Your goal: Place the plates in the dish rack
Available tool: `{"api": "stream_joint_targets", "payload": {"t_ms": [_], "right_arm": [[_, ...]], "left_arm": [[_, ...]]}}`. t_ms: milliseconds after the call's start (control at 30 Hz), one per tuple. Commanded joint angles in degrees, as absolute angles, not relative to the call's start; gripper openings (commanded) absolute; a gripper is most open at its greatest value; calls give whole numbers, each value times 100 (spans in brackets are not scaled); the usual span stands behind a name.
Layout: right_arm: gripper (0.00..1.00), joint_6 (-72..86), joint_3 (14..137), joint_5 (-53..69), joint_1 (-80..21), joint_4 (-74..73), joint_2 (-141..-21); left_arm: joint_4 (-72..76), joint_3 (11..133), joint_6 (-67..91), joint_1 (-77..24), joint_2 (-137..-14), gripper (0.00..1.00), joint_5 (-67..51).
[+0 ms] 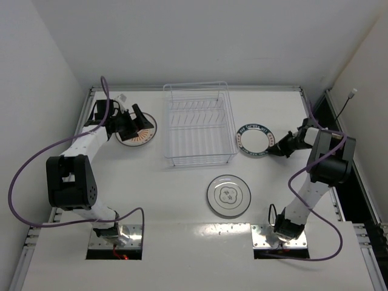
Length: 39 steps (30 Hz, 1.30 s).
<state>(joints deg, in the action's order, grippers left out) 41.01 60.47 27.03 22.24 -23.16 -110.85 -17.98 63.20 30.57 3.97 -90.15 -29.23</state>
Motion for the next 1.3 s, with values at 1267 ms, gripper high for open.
{"api": "stream_joint_targets", "payload": {"t_ms": [1267], "right_arm": [[0,2215,11760,-2100,-1502,-4140,-11399]], "left_arm": [[-1986,6478,2821,623,-9202,94,-3059]]}}
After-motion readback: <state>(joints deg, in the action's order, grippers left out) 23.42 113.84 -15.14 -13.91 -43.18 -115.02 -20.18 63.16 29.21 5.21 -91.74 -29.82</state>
